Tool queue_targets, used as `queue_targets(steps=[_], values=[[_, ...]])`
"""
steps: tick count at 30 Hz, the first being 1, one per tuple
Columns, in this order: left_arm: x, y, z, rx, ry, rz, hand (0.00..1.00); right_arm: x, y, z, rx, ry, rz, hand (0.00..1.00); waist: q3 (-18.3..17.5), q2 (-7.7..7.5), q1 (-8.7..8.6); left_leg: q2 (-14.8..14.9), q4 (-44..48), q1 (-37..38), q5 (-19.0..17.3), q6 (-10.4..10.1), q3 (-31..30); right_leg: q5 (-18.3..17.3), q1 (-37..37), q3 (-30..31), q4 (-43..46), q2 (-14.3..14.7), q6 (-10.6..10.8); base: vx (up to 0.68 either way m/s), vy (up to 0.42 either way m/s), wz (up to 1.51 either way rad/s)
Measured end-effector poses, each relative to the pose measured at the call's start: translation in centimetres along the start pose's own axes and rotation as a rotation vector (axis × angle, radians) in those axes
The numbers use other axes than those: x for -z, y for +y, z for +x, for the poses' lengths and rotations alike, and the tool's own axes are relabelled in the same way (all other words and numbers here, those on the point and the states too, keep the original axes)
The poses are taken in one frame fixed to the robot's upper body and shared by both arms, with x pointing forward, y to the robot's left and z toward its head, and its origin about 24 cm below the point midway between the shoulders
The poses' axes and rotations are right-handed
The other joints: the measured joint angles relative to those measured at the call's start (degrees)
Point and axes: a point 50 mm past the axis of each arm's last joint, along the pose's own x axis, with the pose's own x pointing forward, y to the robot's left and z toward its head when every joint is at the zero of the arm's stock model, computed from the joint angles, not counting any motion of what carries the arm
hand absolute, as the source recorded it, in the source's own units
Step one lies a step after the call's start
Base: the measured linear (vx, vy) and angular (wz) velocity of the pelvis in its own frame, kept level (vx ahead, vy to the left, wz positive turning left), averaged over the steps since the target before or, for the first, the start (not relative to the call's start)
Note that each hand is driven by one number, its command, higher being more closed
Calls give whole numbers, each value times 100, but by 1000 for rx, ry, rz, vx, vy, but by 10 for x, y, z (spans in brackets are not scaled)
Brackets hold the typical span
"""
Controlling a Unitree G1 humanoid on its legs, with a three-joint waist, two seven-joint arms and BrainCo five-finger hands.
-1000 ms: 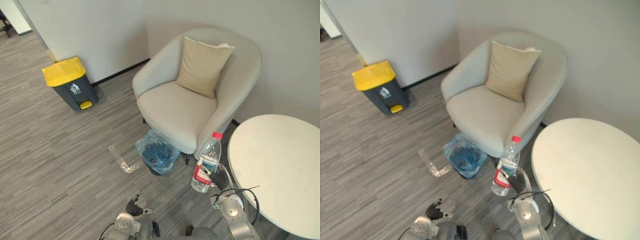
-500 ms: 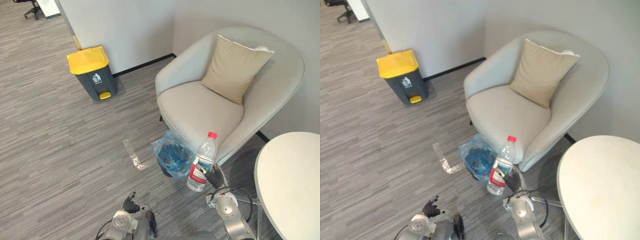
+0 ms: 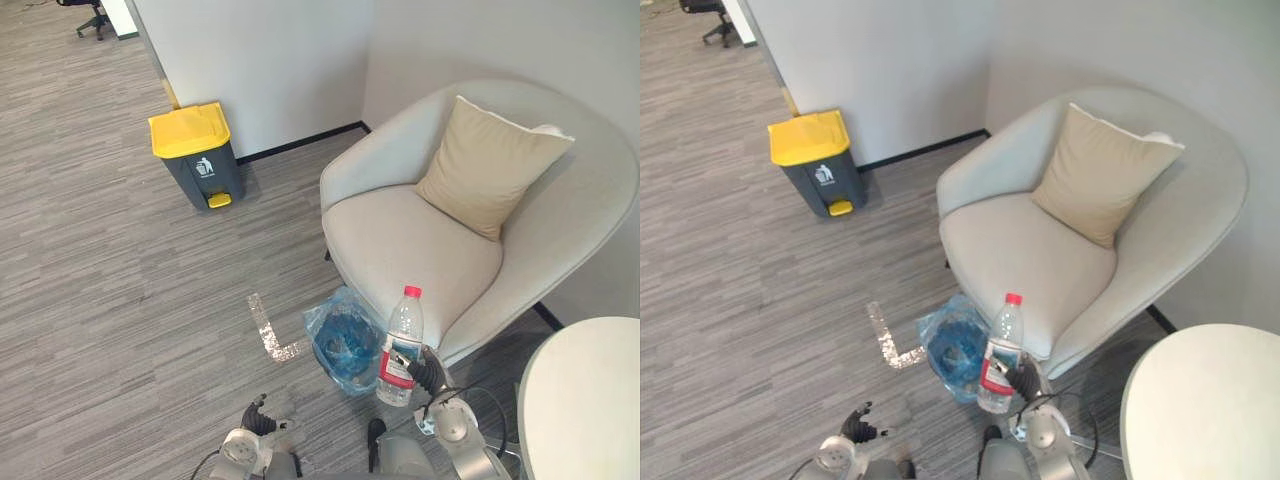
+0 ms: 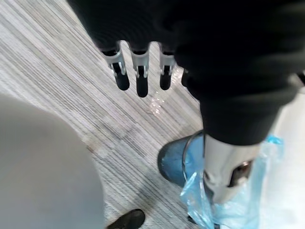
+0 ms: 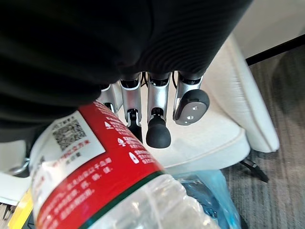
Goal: Gather rubbish on tea table into small bin, then transfer packed bag to large trash can.
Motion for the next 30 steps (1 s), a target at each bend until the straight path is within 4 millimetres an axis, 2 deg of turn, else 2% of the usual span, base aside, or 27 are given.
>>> queue_targets(steps=[4, 9, 11, 13, 14, 15, 17, 19, 20, 21, 23, 27, 29, 30], values=[[2, 0, 0, -1, 8, -2, 0, 0, 0, 0, 2, -1, 1, 100, -17, -124, -4, 87, -260, 204, 23, -43, -87, -3, 250, -107, -198, 84, -4, 102, -28, 9], [2, 0, -1, -1, 7, 11, 0, 2, 4, -4, -8, 9, 3, 100, -27, -130, -1, -18, -269, 304, 24, -43, -102, -3, 463, -146, -364, -37, -2, 42, 62, 7], [3, 3, 0, -6, 5, 23, 0, -2, 5, -2, -12, -10, 0, 100, -28, -147, 25, -64, -193, 193, 24, -42, -103, -12, 380, -150, -310, -80, 13, -29, 49, 4], [0, 9, 1, -26, -10, 26, 0, -16, 3, 8, -2, -59, -5, 100, 63, -220, 21, -106, 201, -250, 21, -40, -102, -13, -34, -135, 24, -156, 14, -90, 24, 5], [-10, 17, 3, -60, -42, 20, 0, -27, -1, 16, 18, -104, -16, 100, 229, -267, 23, -121, 685, -735, 5, -20, -102, -13, -406, -145, 337, -222, 13, -197, 31, 23], [-23, 26, 7, -92, -77, 9, 0, -43, -7, 27, 37, -160, -41, 100, 486, -255, 25, -82, 1283, -1250, -59, 54, -103, -16, -803, -181, 709, -254, 12, -241, 38, 26], [-39, 38, 10, -148, -118, -40, 0, -65, -18, 44, 77, -225, -61, 100, 758, -233, 66, -39, 1884, -1911, -178, 80, -109, -79, -1379, -236, 1167, -283, -25, -286, 21, 17], [-52, 44, 12, -176, -153, -80, 0, -81, -31, 53, 112, -281, -94, 100, 923, -176, 116, 5, 2204, -2444, -461, 118, -118, -316, -1880, -250, 1493, -308, -47, -269, -3, 16], [-64, 49, 13, -198, -189, -121, 0, -96, -42, 60, 143, -329, -112, 100, 1122, -129, 141, 29, 2481, -2788, -573, 128, -150, -367, -2213, -263, 1799, -338, -53, -255, -7, 18], [-74, 55, 13, -217, -224, -159, 0, -104, -48, 63, 161, -352, -119, 100, 1241, -131, 190, 10, 2687, -3072, -586, 139, -164, -399, -2516, -266, 2040, -401, -46, -254, -7, 15], [-83, 62, 11, -249, -260, -213, 0, -116, -53, 65, 192, -393, -115, 100, 1289, -123, 213, 6, 2941, -3563, -644, 153, -214, -448, -2980, -274, 2249, -478, -8, -245, -20, 7], [-105, 69, 9, -280, -330, -313, 0, -136, -71, 63, 255, -468, -129, 100, 1327, -101, 278, 149, 3320, -4485, -619, 148, -216, -368, -3786, -355, 2481, -492, -58, -151, -29, 8], [-126, 74, 5, -301, -406, -383, 0, -160, -85, 61, 320, -552, -122, 100, 1453, -128, 313, 237, 3491, -5025, -518, 161, -234, -355, -4268, -422, 2637, -497, -75, -97, -49, 9], [-130, 75, 4, -303, -420, -393, 0, -164, -87, 61, 330, -565, -117, 100, 1455, -131, 327, 247, 3537, -5128, -492, 195, -237, -344, -4371, -420, 2681, -497, -98, -91, -60, 2]])
